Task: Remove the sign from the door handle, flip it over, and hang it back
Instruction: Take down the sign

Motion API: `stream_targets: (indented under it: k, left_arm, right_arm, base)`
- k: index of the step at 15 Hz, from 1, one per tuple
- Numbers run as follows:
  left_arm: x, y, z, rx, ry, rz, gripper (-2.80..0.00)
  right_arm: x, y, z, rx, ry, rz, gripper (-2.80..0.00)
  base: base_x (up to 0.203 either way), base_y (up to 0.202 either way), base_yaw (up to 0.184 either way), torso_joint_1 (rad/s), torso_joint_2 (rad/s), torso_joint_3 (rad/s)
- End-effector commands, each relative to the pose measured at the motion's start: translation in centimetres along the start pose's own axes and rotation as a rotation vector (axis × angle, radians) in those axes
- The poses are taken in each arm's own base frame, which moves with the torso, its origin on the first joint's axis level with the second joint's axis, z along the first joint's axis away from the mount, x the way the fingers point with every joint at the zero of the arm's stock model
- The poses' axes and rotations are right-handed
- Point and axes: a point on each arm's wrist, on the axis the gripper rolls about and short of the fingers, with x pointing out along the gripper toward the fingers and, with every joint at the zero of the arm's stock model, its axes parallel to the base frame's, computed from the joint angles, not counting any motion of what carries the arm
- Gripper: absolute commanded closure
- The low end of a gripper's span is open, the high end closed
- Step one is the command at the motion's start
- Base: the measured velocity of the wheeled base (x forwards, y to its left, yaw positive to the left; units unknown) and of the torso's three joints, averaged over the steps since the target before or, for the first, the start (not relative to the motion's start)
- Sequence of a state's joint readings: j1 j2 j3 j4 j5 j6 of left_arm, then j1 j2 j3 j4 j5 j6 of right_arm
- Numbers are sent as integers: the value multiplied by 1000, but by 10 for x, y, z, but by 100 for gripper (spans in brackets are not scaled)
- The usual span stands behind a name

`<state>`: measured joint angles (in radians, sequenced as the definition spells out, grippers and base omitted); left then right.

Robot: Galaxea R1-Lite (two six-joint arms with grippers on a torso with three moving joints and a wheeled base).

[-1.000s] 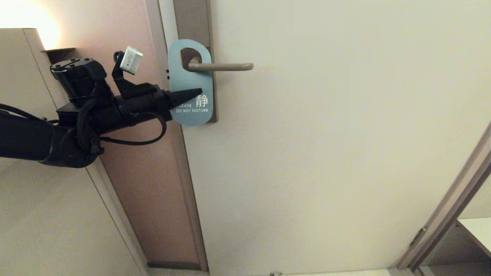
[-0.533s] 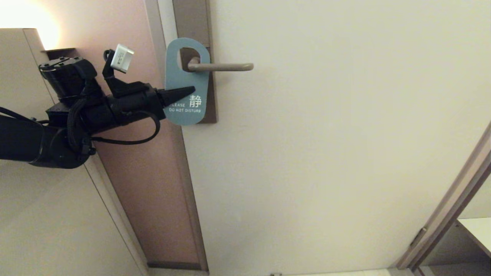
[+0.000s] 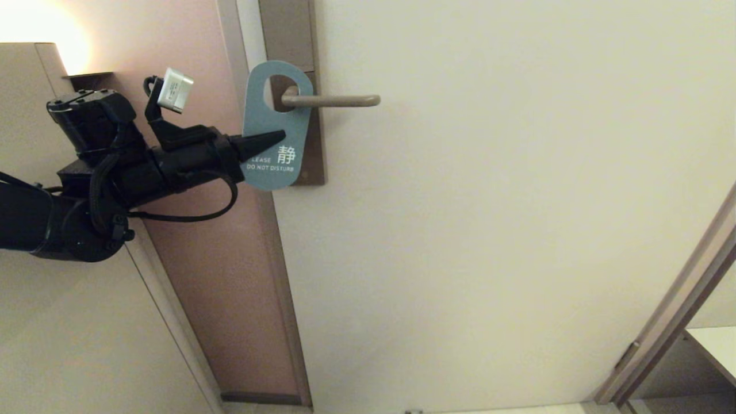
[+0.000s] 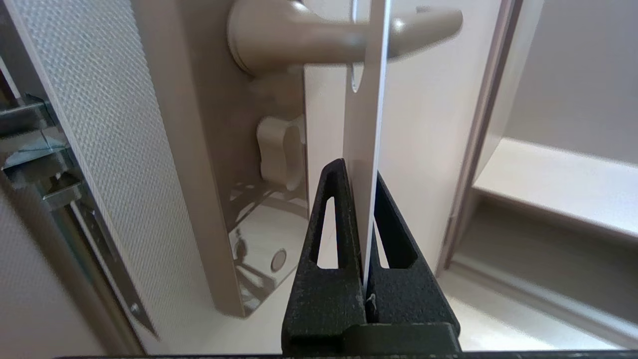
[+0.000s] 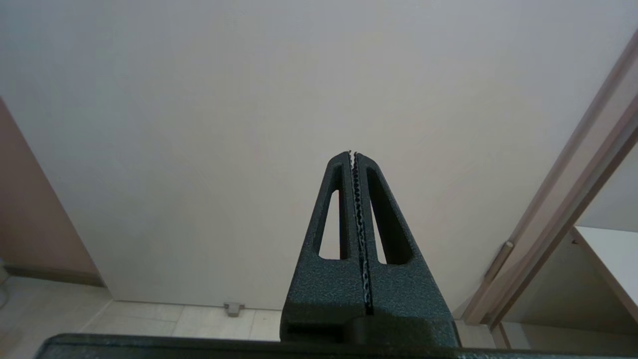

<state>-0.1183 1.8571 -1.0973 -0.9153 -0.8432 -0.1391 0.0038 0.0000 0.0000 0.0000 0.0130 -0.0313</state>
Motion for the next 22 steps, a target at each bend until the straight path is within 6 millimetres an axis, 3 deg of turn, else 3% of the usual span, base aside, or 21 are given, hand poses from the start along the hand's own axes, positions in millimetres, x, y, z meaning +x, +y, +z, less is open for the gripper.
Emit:
stream_targets:
  k: [1, 6, 14, 22]
  left_arm:
    - [-2, -3, -3, 14, 10, -3, 0]
    - [-4, -11, -17, 10, 41, 70, 0]
    - [14, -20, -26, -3, 44, 183, 0]
    - [31, -32, -6, 42, -17, 186, 0]
  right_arm:
    - [0, 0, 0, -1, 1, 2, 0]
    - [0, 0, 0, -1, 1, 2, 0]
    - [0, 0, 0, -1, 1, 2, 0]
    - [0, 0, 0, 0, 2, 1, 0]
  base:
    - [0, 0, 0, 0, 0, 0]
    - [0, 0, 0, 0, 0, 0]
    - [0, 0, 0, 0, 0, 0]
    - [0, 0, 0, 0, 0, 0]
